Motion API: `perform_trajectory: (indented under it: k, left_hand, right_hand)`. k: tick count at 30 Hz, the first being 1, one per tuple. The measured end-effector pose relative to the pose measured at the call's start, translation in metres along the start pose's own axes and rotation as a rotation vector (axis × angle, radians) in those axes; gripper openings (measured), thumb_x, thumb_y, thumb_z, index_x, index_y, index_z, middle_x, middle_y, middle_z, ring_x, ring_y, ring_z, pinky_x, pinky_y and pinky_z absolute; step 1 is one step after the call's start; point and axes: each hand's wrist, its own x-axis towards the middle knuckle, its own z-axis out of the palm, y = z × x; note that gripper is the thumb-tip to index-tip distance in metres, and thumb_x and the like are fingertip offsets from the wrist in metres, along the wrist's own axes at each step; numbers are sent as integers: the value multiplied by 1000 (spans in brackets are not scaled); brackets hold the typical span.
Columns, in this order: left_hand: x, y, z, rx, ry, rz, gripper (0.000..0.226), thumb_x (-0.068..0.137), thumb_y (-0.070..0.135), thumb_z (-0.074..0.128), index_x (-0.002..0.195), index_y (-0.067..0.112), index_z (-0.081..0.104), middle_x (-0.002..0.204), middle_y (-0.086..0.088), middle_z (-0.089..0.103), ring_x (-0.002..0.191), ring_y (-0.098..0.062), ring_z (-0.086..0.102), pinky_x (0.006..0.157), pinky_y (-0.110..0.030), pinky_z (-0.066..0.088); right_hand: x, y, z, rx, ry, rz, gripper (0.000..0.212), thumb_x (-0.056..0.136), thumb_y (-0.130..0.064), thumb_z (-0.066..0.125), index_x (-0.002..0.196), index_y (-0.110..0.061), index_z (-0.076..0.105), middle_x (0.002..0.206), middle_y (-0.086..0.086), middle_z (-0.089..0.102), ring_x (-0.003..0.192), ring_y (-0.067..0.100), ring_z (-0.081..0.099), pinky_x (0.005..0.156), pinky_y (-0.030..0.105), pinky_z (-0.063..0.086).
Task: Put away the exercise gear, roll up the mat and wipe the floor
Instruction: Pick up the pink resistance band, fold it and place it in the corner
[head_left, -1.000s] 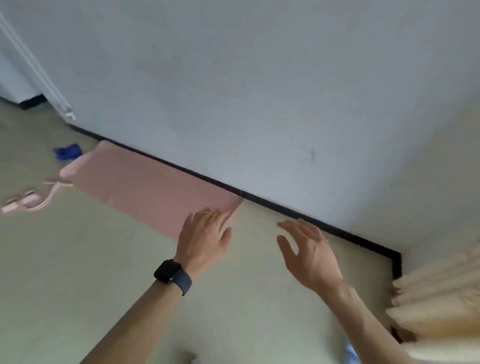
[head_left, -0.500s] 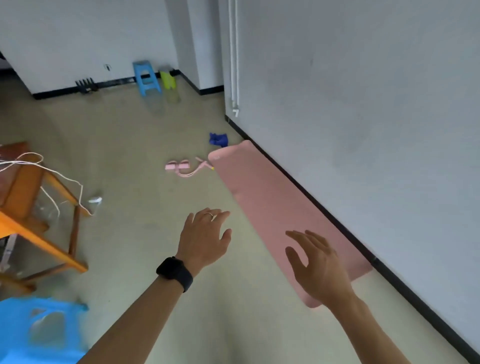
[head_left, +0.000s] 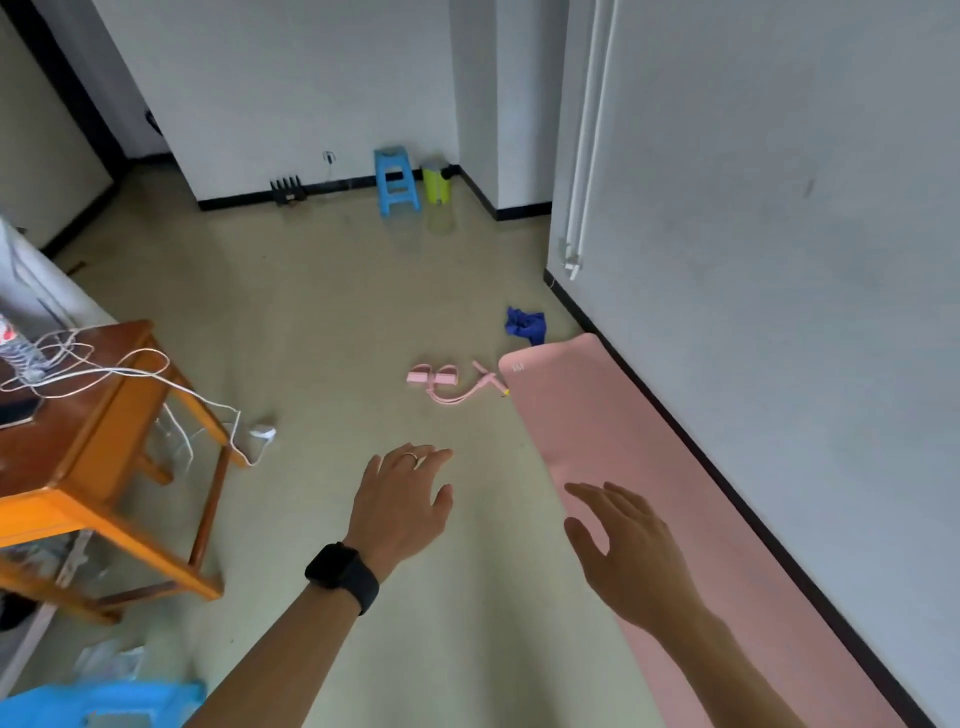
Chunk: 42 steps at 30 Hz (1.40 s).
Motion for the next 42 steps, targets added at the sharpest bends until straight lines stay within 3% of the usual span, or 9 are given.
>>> perform_trajectory:
  k: [11, 24, 34, 42]
  left_hand:
    - [206, -104, 5, -4, -5, -124, 49, 97, 39, 47, 146, 33, 44, 148, 7, 48, 144, -16, 33, 117, -42, 26]
    - [492, -288, 15, -9, -179, -25, 50, 97, 38, 47, 146, 30, 42, 149, 6, 46, 143, -16, 34, 116, -42, 27]
    - [736, -363, 77, 57, -362, 50, 51, 96, 39, 46, 146, 31, 41, 149, 5, 46, 141, -16, 36, 113, -42, 30]
    - [928, -417, 98, 83, -459, -20, 49, 97, 38, 46, 146, 30, 42, 147, 4, 48, 140, -18, 37, 113, -43, 29]
  right_hand:
    - [258, -19, 52, 4, -124, -60, 42, 98, -47, 45, 138, -37, 49, 136, -18, 57, 139, 16, 39, 111, 39, 38]
    - [525, -60, 142, -23, -203, 178, 46, 99, -50, 41, 145, -41, 40, 143, -20, 50, 139, 11, 35, 112, 31, 30]
    - [750, -34, 247, 6, -301, 307, 48, 99, -51, 39, 146, -38, 39, 147, -16, 47, 139, 15, 35, 112, 32, 32]
    - [960, -16, 305, -13, -427, 293, 45, 100, -44, 43, 144, -34, 44, 141, -12, 54, 136, 17, 40, 108, 31, 34]
